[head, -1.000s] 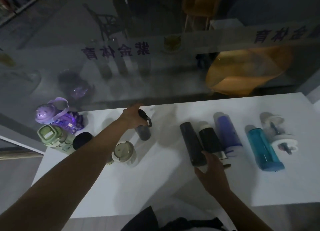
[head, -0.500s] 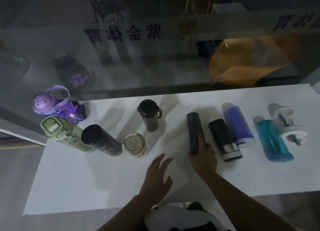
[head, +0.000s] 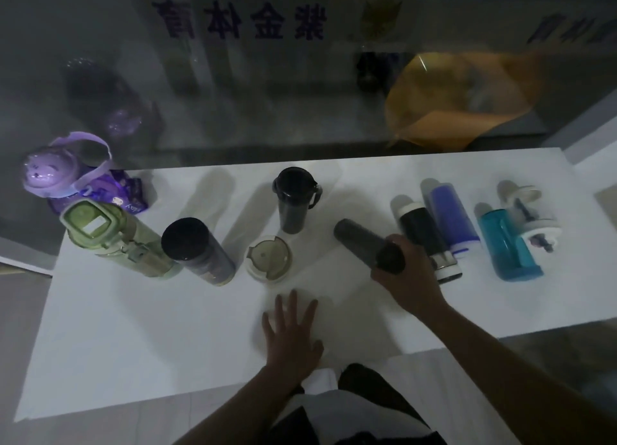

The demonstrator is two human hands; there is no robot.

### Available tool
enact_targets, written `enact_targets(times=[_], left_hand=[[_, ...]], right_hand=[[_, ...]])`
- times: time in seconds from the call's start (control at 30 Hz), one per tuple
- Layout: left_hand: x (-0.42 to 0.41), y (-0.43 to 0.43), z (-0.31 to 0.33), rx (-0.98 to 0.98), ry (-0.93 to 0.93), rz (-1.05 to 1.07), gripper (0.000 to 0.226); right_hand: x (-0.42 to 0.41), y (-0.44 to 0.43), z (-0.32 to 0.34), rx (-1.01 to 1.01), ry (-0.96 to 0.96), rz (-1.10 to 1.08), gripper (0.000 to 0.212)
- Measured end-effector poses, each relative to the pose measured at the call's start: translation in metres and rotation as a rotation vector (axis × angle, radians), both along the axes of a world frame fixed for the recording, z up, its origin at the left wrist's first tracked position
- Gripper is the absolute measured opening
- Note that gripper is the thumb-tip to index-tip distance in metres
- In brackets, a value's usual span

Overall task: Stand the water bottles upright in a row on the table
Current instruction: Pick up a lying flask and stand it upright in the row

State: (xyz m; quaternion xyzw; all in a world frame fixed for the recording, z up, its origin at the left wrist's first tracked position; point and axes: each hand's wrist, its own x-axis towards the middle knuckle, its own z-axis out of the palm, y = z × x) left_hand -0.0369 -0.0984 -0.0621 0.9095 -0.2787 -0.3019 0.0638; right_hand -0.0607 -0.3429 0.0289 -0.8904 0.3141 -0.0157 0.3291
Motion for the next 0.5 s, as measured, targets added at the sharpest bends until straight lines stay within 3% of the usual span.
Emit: enact_targets(times=[0.1,0.27,0.4,0.5], left_hand=[[0.001,0.002,-0.005,0.011,0.003,-0.039,0.083],[0.005,0.006,-0.001,0.002,0.057,-0.071,0.087],[0.008,0.007,0.001,0.0,0.078,-0.09,0.087],[0.008,0.007,0.002,-0.005,0.073,-0.089,0.087]], right_hand=[[0.023,-0.001,0.035,-0.069,0.012,0.092,0.064],[0.065,0.007,0.066,-0.165,0.165,0.332,0.051],[0.08,0.016,0.068,-0.165,0.254,0.375,0.044],[0.078,0.021,0.065,-0.19,0.234,0.386,0.051]])
